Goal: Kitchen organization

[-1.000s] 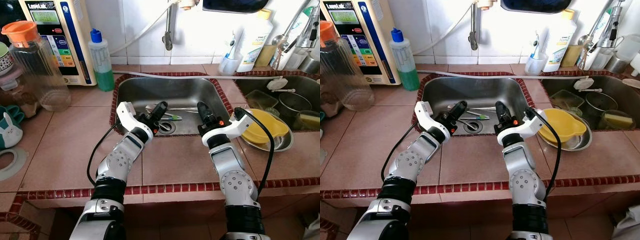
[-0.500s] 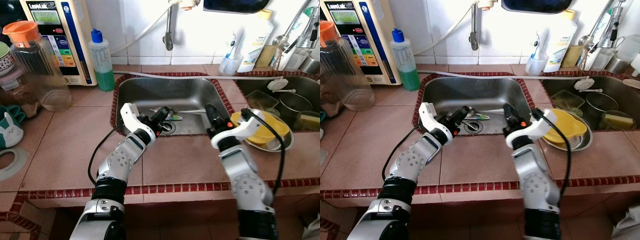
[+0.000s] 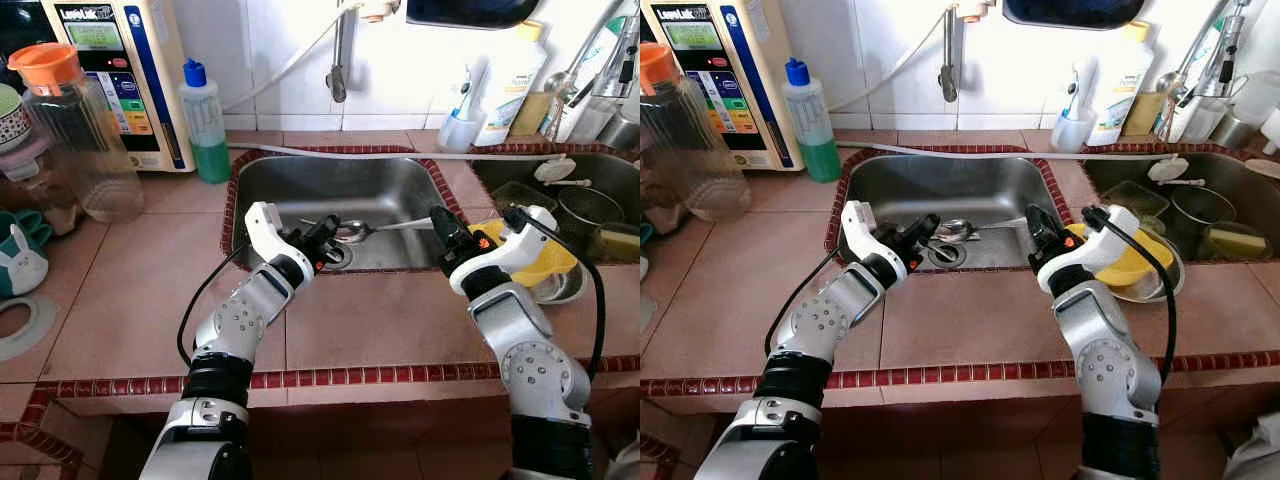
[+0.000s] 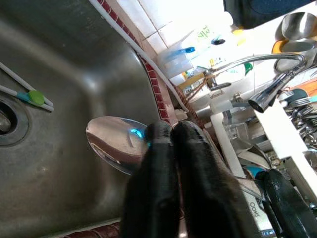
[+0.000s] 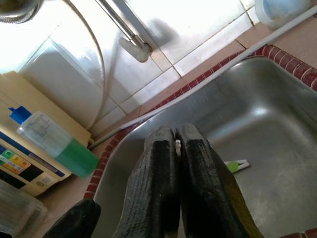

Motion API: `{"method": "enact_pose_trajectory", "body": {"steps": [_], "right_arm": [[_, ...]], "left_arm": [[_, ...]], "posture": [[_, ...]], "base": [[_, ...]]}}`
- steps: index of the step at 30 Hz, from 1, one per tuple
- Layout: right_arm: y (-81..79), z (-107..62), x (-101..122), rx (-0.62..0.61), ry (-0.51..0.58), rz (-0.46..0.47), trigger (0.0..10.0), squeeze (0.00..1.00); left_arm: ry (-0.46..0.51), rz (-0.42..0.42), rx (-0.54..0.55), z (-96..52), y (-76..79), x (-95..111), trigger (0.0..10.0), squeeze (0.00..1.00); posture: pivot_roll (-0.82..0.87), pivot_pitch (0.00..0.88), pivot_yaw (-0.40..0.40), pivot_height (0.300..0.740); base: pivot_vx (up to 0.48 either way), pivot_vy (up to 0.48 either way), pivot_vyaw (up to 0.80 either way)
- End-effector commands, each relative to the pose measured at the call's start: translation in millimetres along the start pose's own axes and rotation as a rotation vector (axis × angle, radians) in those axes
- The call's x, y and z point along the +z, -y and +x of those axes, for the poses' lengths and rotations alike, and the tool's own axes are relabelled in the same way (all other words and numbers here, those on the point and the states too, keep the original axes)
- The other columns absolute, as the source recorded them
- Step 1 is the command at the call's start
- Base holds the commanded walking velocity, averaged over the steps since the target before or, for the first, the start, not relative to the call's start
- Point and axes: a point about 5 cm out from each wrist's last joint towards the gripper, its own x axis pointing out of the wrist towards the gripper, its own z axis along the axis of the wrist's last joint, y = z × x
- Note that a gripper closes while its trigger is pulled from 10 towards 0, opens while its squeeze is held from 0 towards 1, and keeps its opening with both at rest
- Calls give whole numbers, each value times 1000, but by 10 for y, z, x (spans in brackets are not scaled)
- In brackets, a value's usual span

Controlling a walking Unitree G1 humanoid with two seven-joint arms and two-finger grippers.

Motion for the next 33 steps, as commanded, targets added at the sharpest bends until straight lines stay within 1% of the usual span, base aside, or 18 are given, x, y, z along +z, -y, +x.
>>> {"method": "enact_pose_trajectory", "body": {"steps": [1,7,14,17,18,23,25,27,28,30,33], "right_arm": [[-95,11,118,36,37,-10,10000,0],[-103,-25,111,29,47,7,10000,0],[-122,-88,42,12,71,42,10000,0],[-140,-103,26,8,83,19,10000,0],[-143,-116,17,1,92,36,10000,0],[-150,-170,-49,-19,102,51,10000,0],[-150,-185,-51,-42,133,71,10000,0],[-156,-177,-8,-52,177,72,10000,0],[-159,-157,46,-64,218,80,10000,0],[-165,-141,89,-69,245,89,10000,0],[-176,-130,134,-67,267,71,10000,0]], "left_arm": [[-14,-18,-32,59,113,-97,0,0],[-6,-30,-34,72,135,-107,0,0],[9,-40,-40,109,181,-102,0,0],[20,-38,-39,120,185,-77,0,0],[31,-41,-39,130,194,-56,0,0],[71,-67,-44,189,256,23,0,0],[78,-70,-58,217,300,40,0,0],[83,-69,-71,242,342,54,0,0],[86,-70,-82,267,381,67,0,0],[90,-72,-89,283,408,80,0,0],[102,-75,-103,309,455,117,0,0]], "posture": [[47,0,18,740],[43,0,18,740],[40,0,20,740],[37,0,21,740],[36,0,22,740],[35,0,22,740],[33,0,22,740],[30,0,23,740],[27,0,25,740],[24,0,29,740],[24,0,32,740]], "base": [[0,0,0],[0,0,0],[0,0,0],[0,0,0],[0,0,0],[0,0,0],[0,0,0],[0,0,0],[0,0,0],[0,0,0],[0,0,0]]}}
